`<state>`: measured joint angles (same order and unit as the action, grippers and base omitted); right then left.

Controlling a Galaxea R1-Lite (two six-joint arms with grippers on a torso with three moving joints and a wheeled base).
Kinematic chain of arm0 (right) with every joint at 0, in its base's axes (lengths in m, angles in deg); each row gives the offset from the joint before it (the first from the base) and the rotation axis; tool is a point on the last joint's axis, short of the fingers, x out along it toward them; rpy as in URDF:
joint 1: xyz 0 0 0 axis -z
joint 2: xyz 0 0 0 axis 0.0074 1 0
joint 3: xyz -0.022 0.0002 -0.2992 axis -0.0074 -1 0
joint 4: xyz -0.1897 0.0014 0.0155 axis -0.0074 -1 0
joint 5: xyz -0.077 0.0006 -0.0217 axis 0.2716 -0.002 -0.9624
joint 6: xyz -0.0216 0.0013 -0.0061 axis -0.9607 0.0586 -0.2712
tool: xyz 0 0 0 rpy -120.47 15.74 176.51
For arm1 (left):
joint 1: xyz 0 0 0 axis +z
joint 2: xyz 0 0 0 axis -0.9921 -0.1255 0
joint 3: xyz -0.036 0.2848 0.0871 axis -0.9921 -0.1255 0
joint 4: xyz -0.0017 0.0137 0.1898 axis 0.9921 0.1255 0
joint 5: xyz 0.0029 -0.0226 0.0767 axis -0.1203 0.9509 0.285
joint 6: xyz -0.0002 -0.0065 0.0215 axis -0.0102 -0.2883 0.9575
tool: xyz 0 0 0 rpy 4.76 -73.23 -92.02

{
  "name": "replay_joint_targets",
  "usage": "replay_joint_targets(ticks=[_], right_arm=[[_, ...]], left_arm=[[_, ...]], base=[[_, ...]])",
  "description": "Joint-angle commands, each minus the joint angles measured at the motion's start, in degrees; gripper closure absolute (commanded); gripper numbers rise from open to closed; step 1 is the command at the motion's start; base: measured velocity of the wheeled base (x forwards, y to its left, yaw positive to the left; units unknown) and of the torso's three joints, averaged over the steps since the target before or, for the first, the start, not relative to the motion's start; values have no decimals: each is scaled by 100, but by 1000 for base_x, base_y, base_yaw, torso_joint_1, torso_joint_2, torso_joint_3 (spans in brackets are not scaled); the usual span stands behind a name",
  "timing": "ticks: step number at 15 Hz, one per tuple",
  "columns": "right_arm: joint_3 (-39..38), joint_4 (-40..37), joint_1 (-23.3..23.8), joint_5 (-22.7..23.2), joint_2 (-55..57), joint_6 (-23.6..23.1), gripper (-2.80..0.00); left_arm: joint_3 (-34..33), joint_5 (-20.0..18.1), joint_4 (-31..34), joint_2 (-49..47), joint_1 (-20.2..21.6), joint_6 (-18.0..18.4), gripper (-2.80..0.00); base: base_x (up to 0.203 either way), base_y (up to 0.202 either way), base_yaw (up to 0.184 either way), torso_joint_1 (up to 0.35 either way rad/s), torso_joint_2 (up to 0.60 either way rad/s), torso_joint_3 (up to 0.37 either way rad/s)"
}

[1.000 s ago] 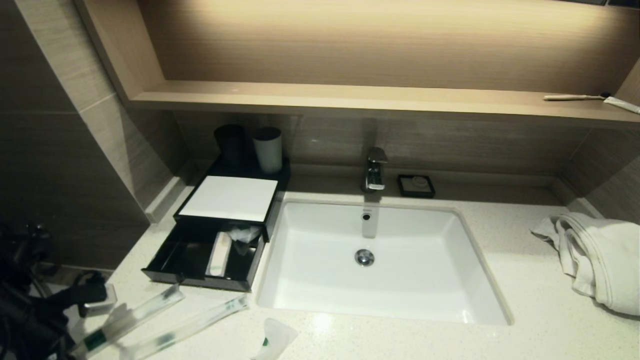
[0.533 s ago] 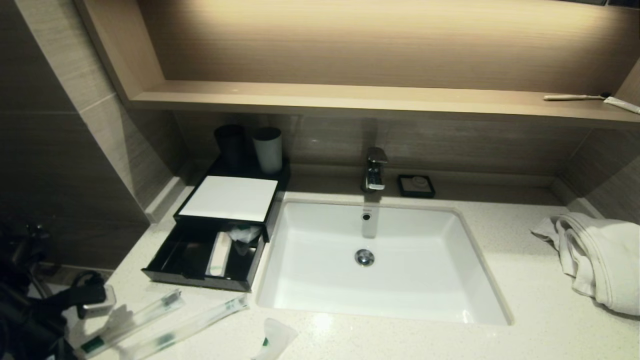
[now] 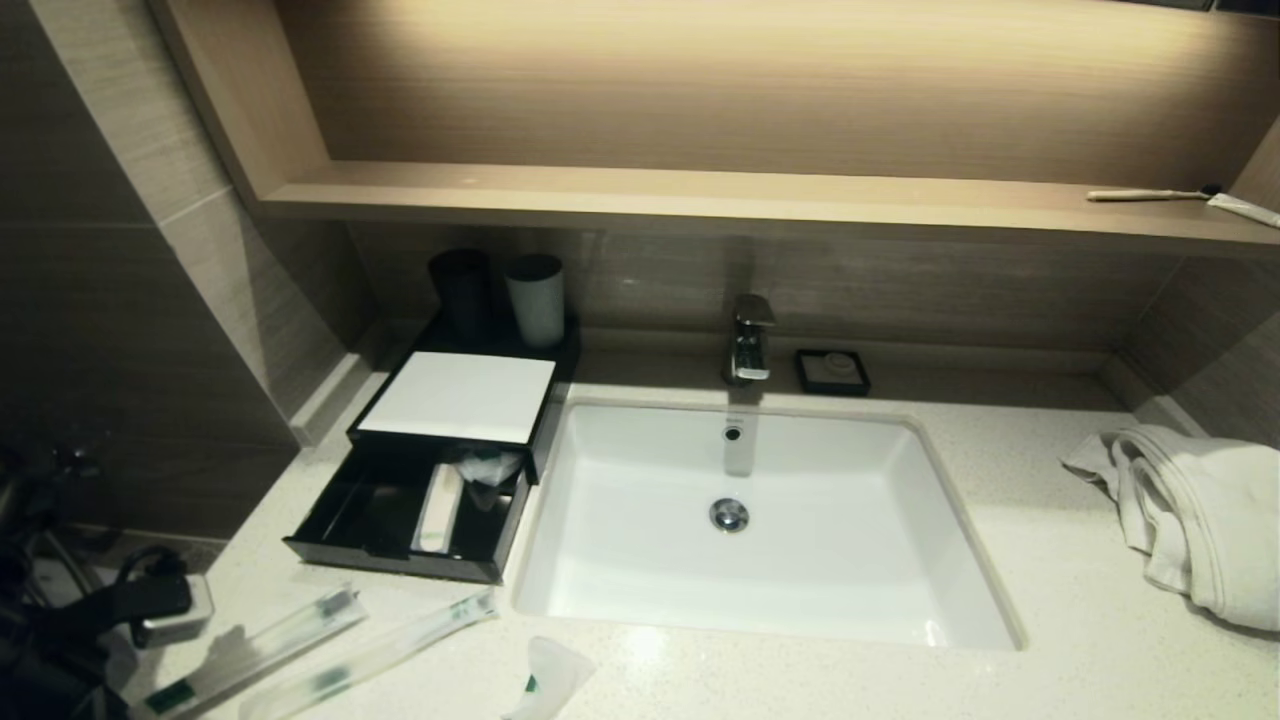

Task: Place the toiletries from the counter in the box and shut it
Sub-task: Pick up the bathroom toiletry

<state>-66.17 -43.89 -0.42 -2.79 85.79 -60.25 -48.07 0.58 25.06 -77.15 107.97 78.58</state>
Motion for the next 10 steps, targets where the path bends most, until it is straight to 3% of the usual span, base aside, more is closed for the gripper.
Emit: replay_joint_targets(ticks=[1,8,10], right_arm=[[0,1,0,2,0,-2,0],[0,1,0,2,0,-2,0],[0,1,0,2,0,-2,0]], left_arm=[[-74,-6,20,283,35,34,0],[43,-83,385,1374,117,-147,0],[360,-199,669,1646,88,-609,0]], base=[[0,0,0,0,0,0],[0,0,0,0,0,0],[0,0,0,0,0,0]])
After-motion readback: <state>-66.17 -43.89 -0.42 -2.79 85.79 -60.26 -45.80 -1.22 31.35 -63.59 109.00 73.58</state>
